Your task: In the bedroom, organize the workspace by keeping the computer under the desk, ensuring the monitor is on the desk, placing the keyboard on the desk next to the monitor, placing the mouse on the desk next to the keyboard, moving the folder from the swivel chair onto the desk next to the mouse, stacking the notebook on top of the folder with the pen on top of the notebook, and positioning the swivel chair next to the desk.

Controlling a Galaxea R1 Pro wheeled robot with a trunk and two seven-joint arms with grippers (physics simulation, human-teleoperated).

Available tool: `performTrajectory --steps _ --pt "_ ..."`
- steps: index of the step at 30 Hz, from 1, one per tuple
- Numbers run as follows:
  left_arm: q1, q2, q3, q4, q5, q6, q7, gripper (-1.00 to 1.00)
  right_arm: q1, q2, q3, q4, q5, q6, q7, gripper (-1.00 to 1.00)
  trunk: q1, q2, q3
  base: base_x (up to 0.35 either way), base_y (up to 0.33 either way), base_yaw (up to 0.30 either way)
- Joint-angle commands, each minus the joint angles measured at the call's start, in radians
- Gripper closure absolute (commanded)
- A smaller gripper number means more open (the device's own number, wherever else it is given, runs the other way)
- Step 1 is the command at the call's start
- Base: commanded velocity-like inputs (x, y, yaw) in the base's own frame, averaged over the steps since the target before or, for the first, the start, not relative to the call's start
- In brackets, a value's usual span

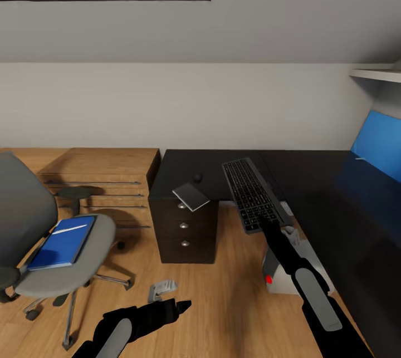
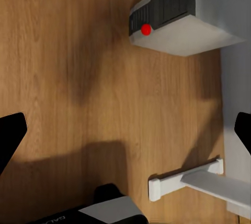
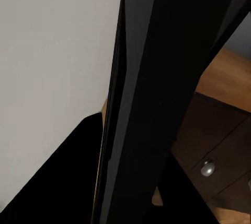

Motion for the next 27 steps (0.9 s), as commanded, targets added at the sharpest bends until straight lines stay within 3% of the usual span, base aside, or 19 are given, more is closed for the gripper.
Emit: performTrajectory --steps 1,27 --pt "-0.001 0.001 -0.002 -0.001 0.009 0.002 0.007 -1.00 0.000 -0.001 0.001 0.000 -0.011 0.003 0.004 1.00 -0.001 -0.001 0.000 -0.319 0.000 0.195" --pt "-0.001 0.001 -0.022 -0.002 0.008 0.001 0.007 -1.00 0.007 -0.006 0.000 -0.043 -0.009 0.007 0.005 1.00 -0.001 -0.001 0.001 -0.328 -0.061 0.017"
